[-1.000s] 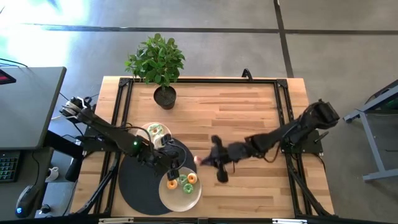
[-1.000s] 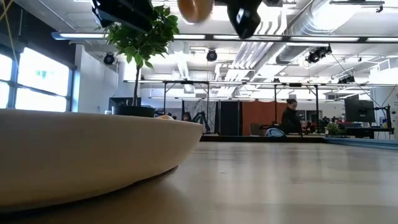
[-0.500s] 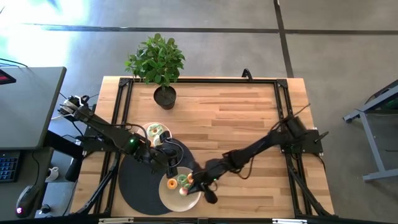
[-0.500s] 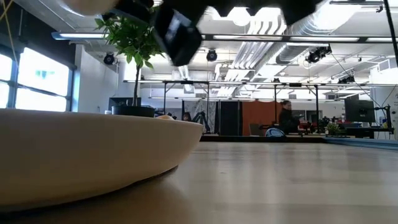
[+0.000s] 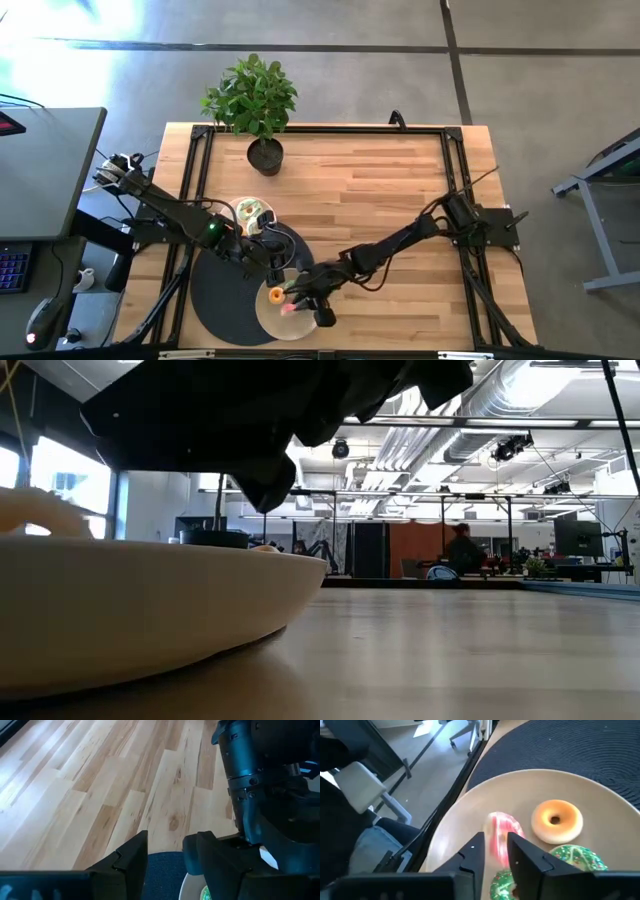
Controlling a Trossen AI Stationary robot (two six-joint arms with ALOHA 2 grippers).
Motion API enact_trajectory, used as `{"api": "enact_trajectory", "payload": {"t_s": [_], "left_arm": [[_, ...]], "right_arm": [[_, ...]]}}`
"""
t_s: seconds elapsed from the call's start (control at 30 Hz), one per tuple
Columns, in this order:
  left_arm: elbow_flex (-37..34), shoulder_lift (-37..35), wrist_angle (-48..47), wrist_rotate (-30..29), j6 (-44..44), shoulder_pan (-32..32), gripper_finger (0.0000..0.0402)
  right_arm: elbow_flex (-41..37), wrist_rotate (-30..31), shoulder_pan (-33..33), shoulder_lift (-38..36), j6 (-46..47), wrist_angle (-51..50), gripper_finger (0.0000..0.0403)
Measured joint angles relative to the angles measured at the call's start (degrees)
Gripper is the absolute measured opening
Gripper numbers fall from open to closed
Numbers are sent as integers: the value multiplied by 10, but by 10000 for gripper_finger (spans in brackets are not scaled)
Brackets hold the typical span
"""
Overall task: Pick & Place donuts
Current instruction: Put the small pink donut on the light brown plate, then return to Home Position
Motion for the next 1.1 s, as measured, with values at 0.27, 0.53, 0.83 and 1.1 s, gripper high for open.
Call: {"api": "enact_trajectory", "payload": {"t_s": [0.27, 0.53, 0.83, 1.1], "left_arm": [[0, 0, 0, -1, 5, 0, 168], [0, -26, -22, 0, -4, 0, 168], [0, -128, -168, -56, -31, 0, 168], [0, -223, -266, -100, -22, 0, 168]], "right_arm": [[-1, -6, -8, -17, 24, -32, 137], [0, 11, -27, -168, 47, -304, 142], [-24, 324, 5, -412, -21, -551, 129], [-255, 335, -1, -649, 18, -488, 129]]}}
